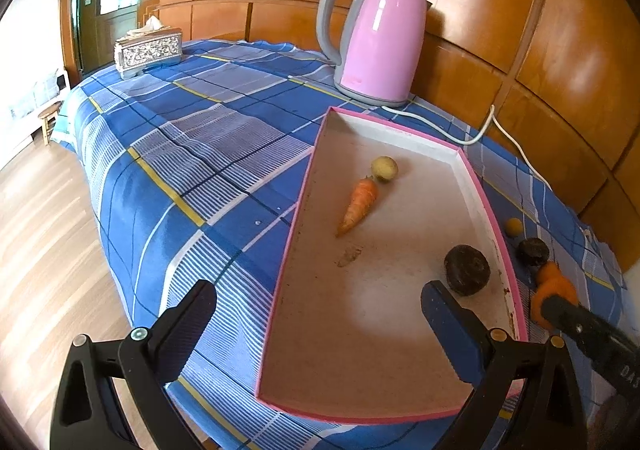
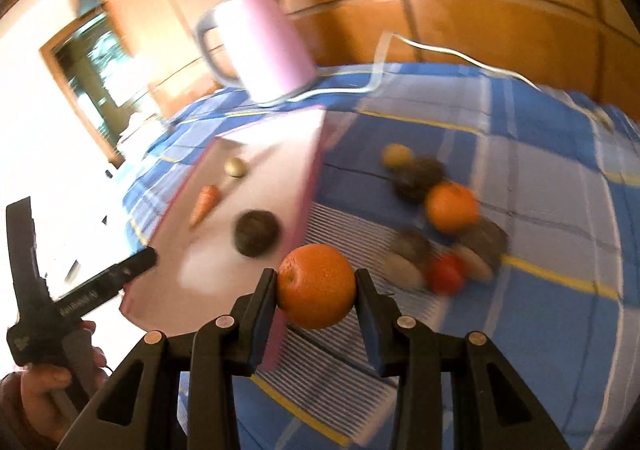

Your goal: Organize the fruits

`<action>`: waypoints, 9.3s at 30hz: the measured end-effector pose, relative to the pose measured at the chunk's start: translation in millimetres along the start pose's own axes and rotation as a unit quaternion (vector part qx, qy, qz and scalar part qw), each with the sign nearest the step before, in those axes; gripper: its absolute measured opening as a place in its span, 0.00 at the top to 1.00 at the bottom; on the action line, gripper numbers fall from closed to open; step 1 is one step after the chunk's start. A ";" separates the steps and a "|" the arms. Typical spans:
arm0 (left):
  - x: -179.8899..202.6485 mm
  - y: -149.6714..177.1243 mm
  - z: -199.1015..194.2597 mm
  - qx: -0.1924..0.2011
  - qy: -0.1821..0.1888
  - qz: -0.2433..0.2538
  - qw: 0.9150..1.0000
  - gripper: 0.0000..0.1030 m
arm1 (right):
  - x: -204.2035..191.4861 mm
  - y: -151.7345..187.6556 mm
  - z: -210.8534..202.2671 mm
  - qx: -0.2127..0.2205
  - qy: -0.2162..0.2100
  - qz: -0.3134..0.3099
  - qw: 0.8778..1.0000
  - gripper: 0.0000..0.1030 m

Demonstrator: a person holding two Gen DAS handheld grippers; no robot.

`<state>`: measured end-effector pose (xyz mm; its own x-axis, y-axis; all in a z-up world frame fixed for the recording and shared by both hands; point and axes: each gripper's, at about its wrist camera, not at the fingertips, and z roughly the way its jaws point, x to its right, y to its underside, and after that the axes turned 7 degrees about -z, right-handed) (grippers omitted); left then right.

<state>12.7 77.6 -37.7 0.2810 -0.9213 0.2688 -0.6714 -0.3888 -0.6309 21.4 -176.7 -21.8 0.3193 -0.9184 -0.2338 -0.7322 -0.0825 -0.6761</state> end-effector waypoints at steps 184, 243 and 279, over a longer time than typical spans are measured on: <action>8.0 -11.9 6.4 0.005 -0.005 0.022 1.000 0.02 | 152.8 100.1 -78.3 0.028 0.410 0.221 0.884 0.23; -1.6 -2.5 28.2 -0.037 -0.012 0.010 0.999 0.00 | 30.0 -5.6 23.6 -0.013 0.123 -0.011 0.992 0.64; 2.3 0.2 22.4 -0.031 -0.008 0.016 0.999 0.00 | 31.5 1.0 10.1 -0.009 0.112 0.002 0.994 0.67</action>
<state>28.7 75.4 -53.5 0.2686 -0.9334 0.2378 -0.7217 -0.3585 -0.5921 36.8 -201.9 -36.9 0.1760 -0.9816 -0.0741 -0.7444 -0.0835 -0.6625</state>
